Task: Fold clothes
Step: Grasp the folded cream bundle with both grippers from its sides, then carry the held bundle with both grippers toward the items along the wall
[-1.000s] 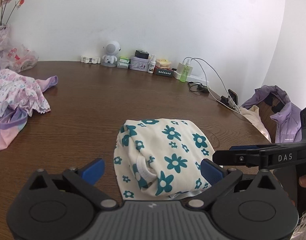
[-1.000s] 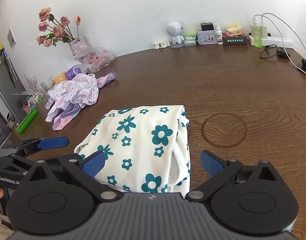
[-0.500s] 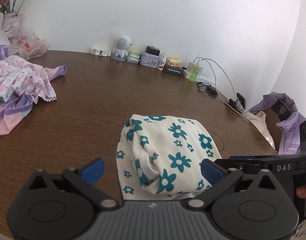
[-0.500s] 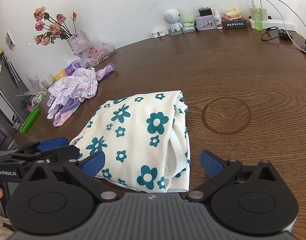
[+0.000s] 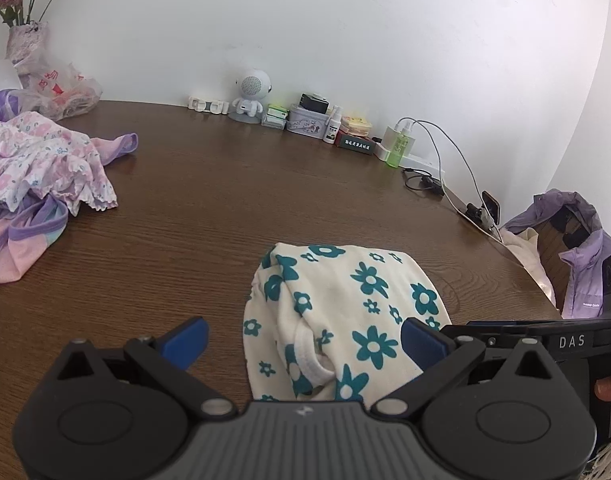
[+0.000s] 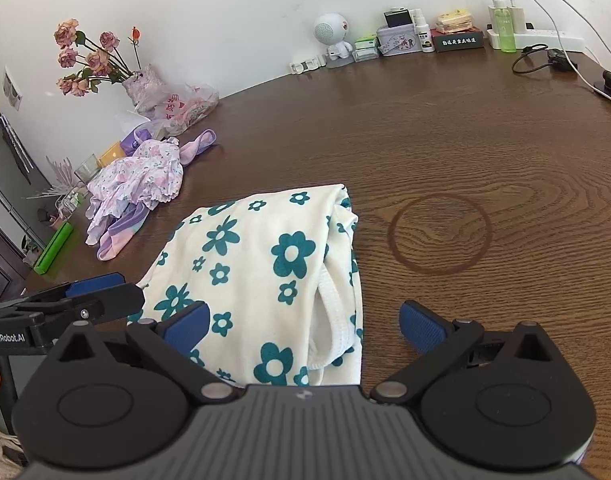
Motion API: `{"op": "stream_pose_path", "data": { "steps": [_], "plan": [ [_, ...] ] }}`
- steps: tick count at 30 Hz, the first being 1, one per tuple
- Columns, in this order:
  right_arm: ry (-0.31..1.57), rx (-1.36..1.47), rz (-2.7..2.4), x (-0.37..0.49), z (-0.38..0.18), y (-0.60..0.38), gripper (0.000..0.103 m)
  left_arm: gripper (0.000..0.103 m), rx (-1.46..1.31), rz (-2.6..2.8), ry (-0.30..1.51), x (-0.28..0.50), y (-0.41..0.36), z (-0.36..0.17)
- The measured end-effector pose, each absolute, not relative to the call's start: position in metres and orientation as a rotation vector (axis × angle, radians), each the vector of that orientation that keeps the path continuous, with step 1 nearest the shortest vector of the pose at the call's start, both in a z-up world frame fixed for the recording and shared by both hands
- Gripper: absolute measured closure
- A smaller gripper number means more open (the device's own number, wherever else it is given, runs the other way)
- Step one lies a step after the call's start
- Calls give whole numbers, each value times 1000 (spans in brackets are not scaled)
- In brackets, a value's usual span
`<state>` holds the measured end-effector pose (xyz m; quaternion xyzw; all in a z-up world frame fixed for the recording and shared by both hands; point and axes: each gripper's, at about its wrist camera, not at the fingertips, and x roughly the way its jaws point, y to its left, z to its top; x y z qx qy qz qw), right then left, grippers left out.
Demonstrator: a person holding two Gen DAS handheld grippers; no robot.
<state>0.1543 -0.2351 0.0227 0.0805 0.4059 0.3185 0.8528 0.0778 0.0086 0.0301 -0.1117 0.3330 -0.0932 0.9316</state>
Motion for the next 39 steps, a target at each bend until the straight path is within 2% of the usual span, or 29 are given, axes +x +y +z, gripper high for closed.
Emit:
{"op": "stream_pose_path", "data": {
  "steps": [13,17,19,21,23,24,25,26,30,34,39],
  "plan": [
    [901,178,713,186,14,-224,0,0,-376,-203,811,114,25,4],
    [885,195,720,187,10,-223,1,1,-371,-233,800,117,21,1],
    [876,206,727,188,8,-224,1,3,-393,-271,792,119,20,-2],
    [868,232,733,187,7,-224,1,13,-382,-280,792,119,17,-2],
    [860,261,740,185,5,-224,12,33,-429,-313,805,121,17,-5],
    [856,275,743,184,4,-224,17,38,-451,-321,810,121,18,-7],
    [866,314,751,185,2,-226,34,40,-473,-328,815,121,19,-9],
    [879,363,755,186,0,-228,42,41,-484,-327,812,121,20,-10],
    [895,476,748,188,-8,-237,49,47,-532,-328,805,118,23,-16],
    [918,532,756,189,-14,-240,61,53,-558,-339,797,117,24,-19],
    [926,565,746,190,-17,-240,65,54,-565,-356,773,116,25,-19]
  ]
}}
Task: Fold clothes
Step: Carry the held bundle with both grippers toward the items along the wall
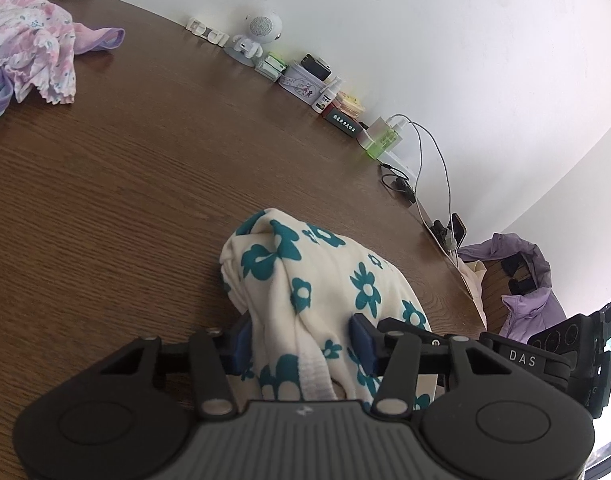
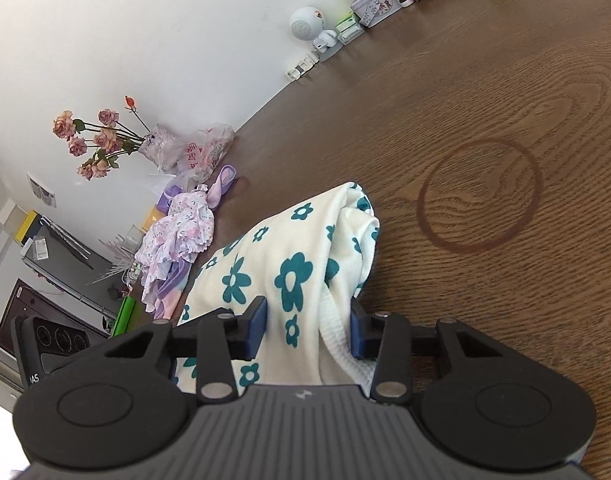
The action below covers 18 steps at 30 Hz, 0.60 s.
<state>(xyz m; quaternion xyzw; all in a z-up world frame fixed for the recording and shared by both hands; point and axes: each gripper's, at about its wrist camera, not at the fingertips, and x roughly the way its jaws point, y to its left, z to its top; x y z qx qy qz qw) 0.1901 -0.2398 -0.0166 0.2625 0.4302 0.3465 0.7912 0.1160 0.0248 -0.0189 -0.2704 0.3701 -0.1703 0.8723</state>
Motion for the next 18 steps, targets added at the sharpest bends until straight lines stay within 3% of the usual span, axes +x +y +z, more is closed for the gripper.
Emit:
{"op": "stream_pose_path", "data": {
  "steps": [6,18],
  "plan": [
    [902,557,746,184,-7,-239,72,59,-573,-376,745,114,25,-19],
    [745,507,772,187,57,-241,73,60,-495,-447,577,123,23,30]
  ]
}}
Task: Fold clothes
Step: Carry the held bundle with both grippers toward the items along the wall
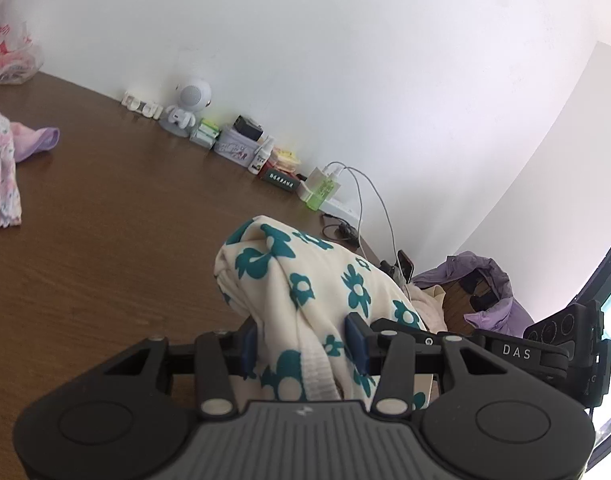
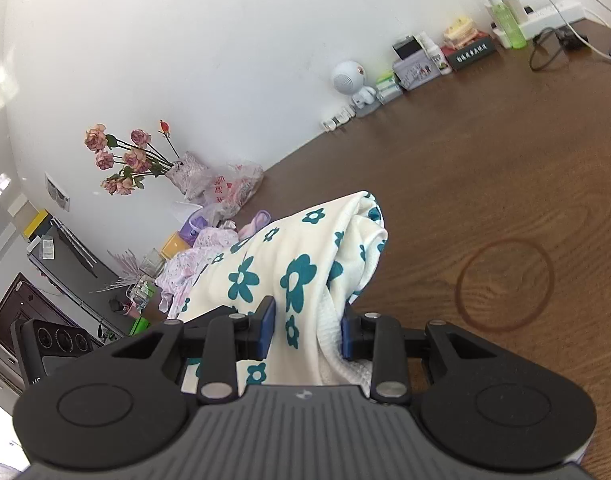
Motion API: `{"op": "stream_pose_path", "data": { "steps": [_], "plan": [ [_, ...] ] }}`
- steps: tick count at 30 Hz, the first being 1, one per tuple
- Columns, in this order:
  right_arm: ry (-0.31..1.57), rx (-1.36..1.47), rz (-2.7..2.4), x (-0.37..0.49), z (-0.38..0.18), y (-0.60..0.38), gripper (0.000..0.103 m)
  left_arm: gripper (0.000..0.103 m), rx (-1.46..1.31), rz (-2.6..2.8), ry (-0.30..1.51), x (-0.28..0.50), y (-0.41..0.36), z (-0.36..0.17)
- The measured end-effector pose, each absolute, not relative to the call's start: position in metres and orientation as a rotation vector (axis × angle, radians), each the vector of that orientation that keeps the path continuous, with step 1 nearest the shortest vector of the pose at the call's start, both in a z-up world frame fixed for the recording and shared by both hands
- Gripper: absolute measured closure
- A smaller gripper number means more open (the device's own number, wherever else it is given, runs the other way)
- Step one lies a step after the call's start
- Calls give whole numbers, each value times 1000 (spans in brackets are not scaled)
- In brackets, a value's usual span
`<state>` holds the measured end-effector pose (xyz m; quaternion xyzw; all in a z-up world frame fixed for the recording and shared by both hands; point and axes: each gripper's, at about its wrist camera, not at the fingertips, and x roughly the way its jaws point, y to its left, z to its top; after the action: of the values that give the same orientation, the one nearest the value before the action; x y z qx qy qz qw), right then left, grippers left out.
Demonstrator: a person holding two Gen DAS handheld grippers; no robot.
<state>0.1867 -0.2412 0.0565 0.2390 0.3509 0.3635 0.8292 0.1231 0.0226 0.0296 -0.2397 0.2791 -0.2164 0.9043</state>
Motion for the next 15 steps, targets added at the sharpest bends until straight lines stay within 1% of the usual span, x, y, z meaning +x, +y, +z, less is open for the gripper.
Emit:
{"op": "stream_pose_path", "data": {
  "steps": [5,7,10,15],
  "plan": [
    [683,455,775,219,93,-233,73,60,-464,-458,521,158,27,60],
    [671,442,769,244,101,-227,73,59,-454,-456,513,182,40,64],
    [657,427,758,286,111,-215,73,59,-447,-453,515,231,75,61],
    [657,418,731,369,111,-195,73,59,-445,-430,542,327,74,62]
  ]
}}
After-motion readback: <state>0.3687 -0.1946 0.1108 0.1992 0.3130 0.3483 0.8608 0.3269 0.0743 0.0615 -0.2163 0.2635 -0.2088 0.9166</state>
